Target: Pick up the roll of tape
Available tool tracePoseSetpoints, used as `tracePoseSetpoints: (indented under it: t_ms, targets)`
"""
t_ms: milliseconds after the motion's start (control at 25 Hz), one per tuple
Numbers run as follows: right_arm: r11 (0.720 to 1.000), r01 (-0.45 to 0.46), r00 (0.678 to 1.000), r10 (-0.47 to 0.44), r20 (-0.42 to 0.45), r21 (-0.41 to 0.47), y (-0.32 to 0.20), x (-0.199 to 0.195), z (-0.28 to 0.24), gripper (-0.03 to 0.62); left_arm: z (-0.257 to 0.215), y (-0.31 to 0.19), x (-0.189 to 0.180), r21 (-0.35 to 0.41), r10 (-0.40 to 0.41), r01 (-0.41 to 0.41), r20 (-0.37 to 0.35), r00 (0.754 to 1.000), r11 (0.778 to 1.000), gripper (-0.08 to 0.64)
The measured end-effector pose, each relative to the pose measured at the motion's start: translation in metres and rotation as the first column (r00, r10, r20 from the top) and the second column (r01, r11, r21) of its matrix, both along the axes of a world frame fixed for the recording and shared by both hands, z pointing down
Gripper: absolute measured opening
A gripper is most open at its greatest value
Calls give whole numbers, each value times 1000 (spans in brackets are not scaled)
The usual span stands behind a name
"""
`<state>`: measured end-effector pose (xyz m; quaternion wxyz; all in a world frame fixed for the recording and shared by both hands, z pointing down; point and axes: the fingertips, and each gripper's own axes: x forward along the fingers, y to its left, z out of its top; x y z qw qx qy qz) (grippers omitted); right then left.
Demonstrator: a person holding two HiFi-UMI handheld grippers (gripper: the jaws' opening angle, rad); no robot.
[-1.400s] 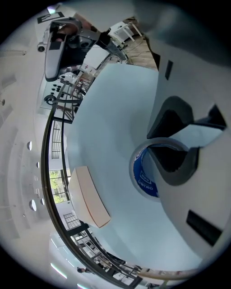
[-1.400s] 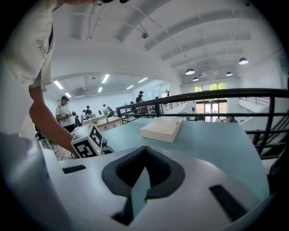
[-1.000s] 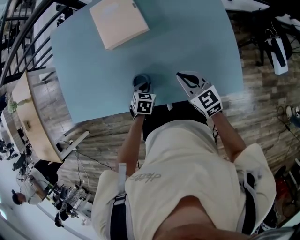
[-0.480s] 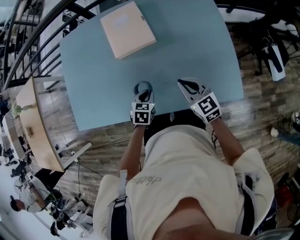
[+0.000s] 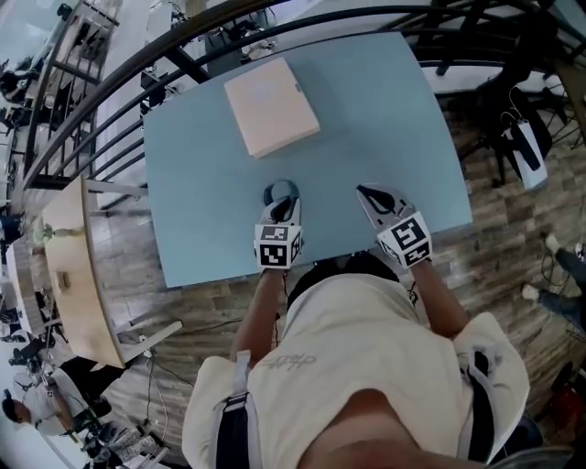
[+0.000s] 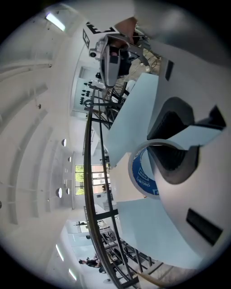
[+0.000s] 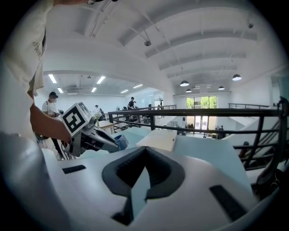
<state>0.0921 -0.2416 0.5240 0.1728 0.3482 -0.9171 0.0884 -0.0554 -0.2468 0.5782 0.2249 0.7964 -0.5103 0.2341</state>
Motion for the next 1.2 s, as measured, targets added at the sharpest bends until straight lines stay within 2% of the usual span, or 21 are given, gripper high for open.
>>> tracePoseSetpoints:
  t_ms: [280, 600, 760, 1000, 1200]
  targets:
    - [994, -34, 999, 34, 8, 105, -16, -6, -40, 6, -61, -21, -8, 115, 31, -29, -14, 999, 993, 55]
    - [974, -52, 998, 46, 35, 222, -31, -12, -94, 6, -128, -40, -19, 254, 61, -55, -13, 998, 966, 55]
    - [960, -49, 999, 41, 35, 275, -40, -12, -117, 5, -154, -52, -23, 312, 45, -33, -30, 999, 950, 55]
    - [939, -60, 998, 49, 42, 339, -53, -8, -150, 5, -196, -72, -27, 384, 17, 21, -96, 995, 923, 55]
    - [917, -62, 998, 48, 46, 395, -60, -1, -176, 5, -230, -80, -27, 442, 20, 38, -125, 992, 896, 55]
